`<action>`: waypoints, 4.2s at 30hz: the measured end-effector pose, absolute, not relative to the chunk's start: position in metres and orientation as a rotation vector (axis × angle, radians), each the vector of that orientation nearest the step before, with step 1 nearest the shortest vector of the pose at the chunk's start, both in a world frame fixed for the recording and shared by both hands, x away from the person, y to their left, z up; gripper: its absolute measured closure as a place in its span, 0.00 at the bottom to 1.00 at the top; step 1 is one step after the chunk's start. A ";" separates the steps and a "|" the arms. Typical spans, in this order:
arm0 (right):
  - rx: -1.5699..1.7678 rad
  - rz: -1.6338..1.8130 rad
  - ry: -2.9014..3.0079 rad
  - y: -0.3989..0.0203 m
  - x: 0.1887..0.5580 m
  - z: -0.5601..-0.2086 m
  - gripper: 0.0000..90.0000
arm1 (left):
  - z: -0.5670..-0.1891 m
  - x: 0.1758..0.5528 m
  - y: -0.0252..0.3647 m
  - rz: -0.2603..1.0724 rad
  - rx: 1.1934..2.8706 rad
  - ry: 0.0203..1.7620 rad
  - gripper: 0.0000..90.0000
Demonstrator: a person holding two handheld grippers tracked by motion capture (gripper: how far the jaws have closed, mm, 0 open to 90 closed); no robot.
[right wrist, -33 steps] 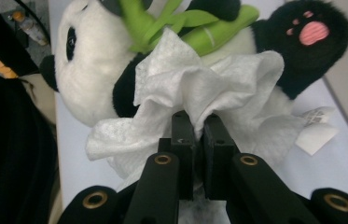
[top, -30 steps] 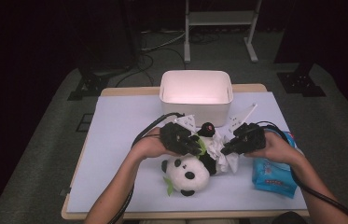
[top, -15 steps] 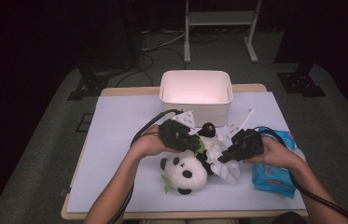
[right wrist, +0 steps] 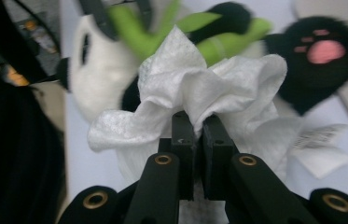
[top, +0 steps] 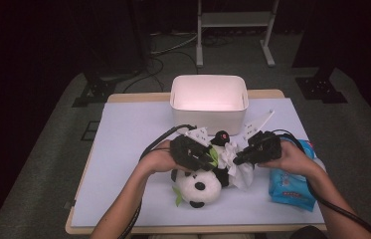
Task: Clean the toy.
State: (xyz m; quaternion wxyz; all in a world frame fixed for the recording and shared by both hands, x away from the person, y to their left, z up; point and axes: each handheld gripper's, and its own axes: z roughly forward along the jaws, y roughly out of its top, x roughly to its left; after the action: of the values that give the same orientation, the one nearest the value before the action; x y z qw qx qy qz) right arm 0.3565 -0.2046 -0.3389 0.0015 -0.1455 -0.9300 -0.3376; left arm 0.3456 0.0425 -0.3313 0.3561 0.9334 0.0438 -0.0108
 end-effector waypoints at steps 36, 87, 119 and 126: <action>-0.460 -0.959 -2.839 -0.210 0.352 -0.363 0.95 | -0.326 0.351 0.051 0.049 2.387 0.176 0.85; -1.170 -0.949 -2.857 -0.372 0.348 -0.359 0.85 | -0.324 0.337 0.097 0.005 2.294 0.277 0.43; -0.945 -1.132 -2.841 -0.340 0.339 -0.323 0.69 | -0.335 0.336 0.119 0.039 2.267 0.351 0.32; -0.822 -1.140 -2.844 -0.309 0.347 -0.322 0.69 | -0.341 0.335 0.129 0.050 2.272 0.384 0.31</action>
State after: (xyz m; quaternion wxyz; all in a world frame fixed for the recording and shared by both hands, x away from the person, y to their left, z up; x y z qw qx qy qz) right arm 0.3468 -0.3086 -0.3216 -0.0152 -0.2590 -0.8965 -0.3592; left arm 0.3348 0.1293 -0.3410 0.4061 0.9008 0.1523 0.0198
